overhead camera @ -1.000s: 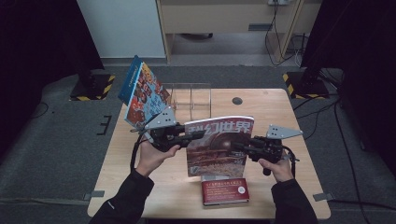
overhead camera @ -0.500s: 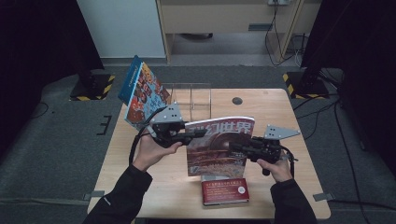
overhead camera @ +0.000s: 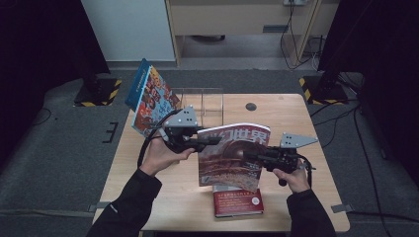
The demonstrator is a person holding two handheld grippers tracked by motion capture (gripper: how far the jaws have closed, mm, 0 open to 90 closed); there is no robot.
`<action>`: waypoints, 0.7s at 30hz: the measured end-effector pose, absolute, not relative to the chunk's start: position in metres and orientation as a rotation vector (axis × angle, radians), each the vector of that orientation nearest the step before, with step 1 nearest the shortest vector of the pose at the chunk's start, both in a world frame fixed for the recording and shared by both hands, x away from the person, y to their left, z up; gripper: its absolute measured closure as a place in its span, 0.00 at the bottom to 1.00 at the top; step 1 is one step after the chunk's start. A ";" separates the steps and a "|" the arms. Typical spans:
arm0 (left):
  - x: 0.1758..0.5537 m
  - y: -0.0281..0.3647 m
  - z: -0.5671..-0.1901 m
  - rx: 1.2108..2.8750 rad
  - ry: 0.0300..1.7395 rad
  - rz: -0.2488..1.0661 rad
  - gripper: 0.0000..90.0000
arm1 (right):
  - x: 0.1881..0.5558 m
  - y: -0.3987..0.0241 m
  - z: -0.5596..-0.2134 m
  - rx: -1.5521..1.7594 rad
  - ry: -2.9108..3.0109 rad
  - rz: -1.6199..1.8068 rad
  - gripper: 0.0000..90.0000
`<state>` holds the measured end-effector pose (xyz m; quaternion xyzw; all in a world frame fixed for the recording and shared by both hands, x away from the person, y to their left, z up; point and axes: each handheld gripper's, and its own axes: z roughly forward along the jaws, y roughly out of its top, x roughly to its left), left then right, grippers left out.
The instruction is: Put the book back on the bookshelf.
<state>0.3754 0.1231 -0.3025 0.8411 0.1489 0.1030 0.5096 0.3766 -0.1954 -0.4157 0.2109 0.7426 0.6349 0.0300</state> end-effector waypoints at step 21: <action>0.386 0.105 -0.291 2.141 0.376 0.185 0.73 | 0.380 -0.189 -0.410 0.565 2.316 1.925 0.93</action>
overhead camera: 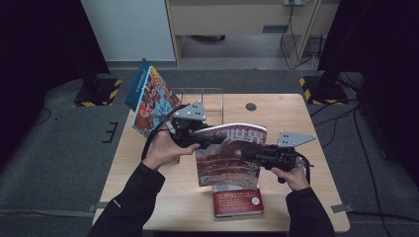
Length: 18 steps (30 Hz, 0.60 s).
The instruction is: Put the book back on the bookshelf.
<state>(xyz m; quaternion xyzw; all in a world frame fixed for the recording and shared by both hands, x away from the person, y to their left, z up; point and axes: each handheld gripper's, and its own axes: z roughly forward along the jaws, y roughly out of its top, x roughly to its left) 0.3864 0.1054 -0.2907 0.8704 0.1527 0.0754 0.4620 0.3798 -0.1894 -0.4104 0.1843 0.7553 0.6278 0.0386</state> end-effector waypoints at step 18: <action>0.392 0.085 -0.291 2.286 0.379 0.157 0.90 | 0.379 -0.189 -0.410 0.587 2.305 1.899 0.89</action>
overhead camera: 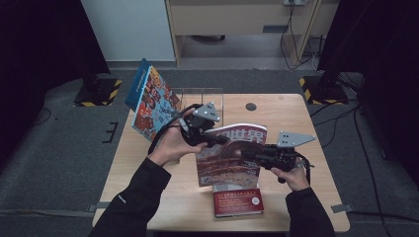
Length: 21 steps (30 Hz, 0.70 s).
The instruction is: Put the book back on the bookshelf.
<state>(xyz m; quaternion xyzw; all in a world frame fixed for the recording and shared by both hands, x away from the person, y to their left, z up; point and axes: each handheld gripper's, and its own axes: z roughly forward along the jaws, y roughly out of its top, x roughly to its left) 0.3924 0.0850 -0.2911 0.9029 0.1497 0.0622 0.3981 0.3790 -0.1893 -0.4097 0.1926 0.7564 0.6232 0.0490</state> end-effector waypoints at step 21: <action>0.388 0.103 -0.283 2.200 0.570 0.166 0.93 | 0.382 -0.228 -0.416 0.863 2.017 1.880 0.44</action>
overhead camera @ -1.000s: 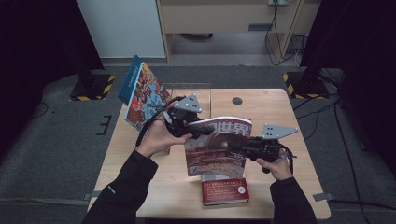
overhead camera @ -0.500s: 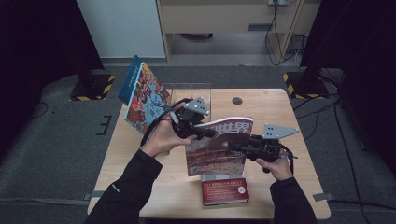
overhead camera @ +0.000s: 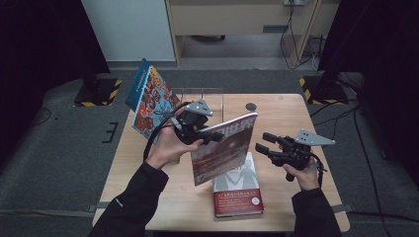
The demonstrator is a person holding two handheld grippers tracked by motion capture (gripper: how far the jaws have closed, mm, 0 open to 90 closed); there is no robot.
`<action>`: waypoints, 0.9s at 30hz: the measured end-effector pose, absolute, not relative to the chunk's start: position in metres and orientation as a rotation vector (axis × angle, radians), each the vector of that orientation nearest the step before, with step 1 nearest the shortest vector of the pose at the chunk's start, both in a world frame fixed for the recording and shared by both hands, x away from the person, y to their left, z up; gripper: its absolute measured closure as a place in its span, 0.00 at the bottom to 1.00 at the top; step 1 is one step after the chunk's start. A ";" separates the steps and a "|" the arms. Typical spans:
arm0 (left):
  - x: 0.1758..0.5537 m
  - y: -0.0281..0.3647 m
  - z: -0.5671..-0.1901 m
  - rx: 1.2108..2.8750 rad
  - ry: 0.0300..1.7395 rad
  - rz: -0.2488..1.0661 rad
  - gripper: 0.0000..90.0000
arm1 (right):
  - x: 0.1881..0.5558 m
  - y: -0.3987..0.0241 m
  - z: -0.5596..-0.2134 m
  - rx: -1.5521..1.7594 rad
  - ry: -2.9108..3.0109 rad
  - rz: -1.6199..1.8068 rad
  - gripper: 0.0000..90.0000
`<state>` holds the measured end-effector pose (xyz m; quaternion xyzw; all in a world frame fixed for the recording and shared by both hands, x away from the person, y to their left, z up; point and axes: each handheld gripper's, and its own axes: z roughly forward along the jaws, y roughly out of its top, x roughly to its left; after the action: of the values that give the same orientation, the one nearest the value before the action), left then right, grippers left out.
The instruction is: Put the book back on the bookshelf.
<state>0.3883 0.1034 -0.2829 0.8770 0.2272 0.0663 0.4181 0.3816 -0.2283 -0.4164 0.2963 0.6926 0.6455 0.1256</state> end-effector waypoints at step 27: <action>0.393 0.177 -0.263 1.882 0.984 0.406 0.93 | 0.398 -0.244 -0.465 1.197 1.983 1.362 0.23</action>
<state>0.3935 0.1766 -0.2626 0.7682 0.4015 0.1656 0.4703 0.3984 -0.2443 -0.4647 0.4340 0.7190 0.4938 0.2257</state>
